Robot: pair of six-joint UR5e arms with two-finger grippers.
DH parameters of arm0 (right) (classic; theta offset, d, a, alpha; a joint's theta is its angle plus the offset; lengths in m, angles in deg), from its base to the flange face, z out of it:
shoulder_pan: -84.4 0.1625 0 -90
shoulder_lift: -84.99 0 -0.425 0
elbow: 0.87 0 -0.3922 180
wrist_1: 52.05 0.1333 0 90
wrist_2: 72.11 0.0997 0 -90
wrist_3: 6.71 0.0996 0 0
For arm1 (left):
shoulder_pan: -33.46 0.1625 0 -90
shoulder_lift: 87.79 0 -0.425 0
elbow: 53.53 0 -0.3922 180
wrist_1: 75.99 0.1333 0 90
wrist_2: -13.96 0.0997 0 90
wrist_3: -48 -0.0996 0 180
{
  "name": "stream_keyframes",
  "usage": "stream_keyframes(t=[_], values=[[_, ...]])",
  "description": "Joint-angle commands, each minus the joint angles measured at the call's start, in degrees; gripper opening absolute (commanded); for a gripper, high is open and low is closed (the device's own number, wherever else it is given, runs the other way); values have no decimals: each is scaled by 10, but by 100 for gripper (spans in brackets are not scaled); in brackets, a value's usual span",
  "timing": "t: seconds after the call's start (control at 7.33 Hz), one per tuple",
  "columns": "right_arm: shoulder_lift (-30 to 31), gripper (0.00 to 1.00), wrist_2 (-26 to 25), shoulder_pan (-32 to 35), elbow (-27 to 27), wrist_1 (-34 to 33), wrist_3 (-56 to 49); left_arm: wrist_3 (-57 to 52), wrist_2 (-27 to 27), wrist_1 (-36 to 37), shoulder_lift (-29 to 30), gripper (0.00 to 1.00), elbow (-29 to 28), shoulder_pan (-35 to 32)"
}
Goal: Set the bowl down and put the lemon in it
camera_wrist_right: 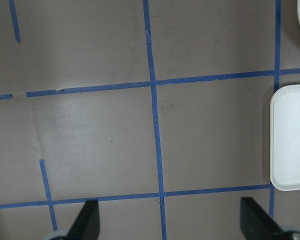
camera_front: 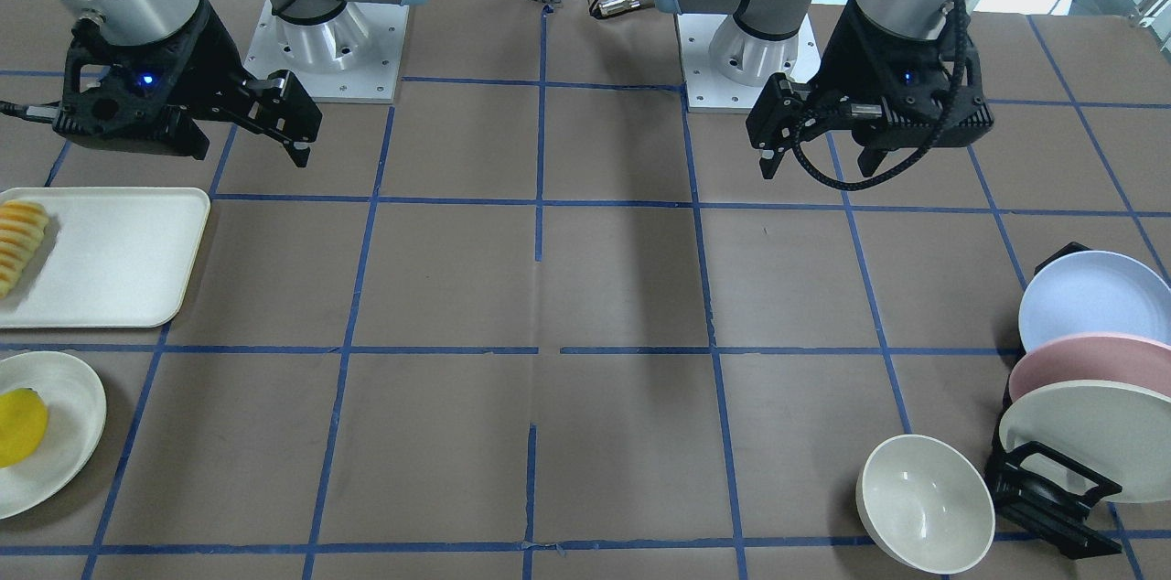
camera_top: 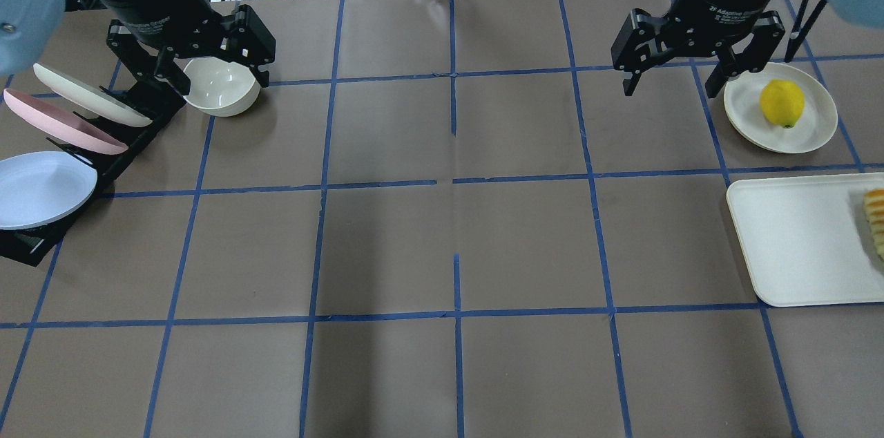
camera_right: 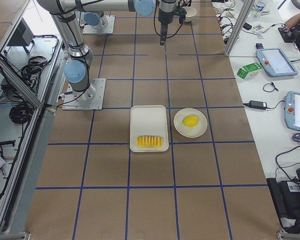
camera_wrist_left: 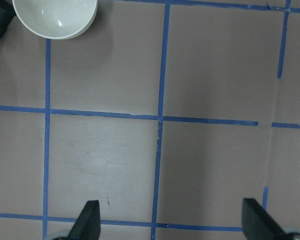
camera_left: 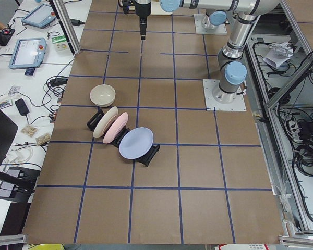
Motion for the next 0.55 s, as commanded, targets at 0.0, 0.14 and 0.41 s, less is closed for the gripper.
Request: stream_keyframes(t=[0.0, 0.14, 0.41], values=[[0, 100, 0, 0, -1, 0, 0, -1, 0, -1, 0, 100, 0, 0], [0, 100, 0, 0, -1, 0, 0, -5, 1, 6, 9, 100, -3, 13], [-4, 100, 0, -1, -1, -2, -6, -127, -7, 73, 68, 100, -7, 97]])
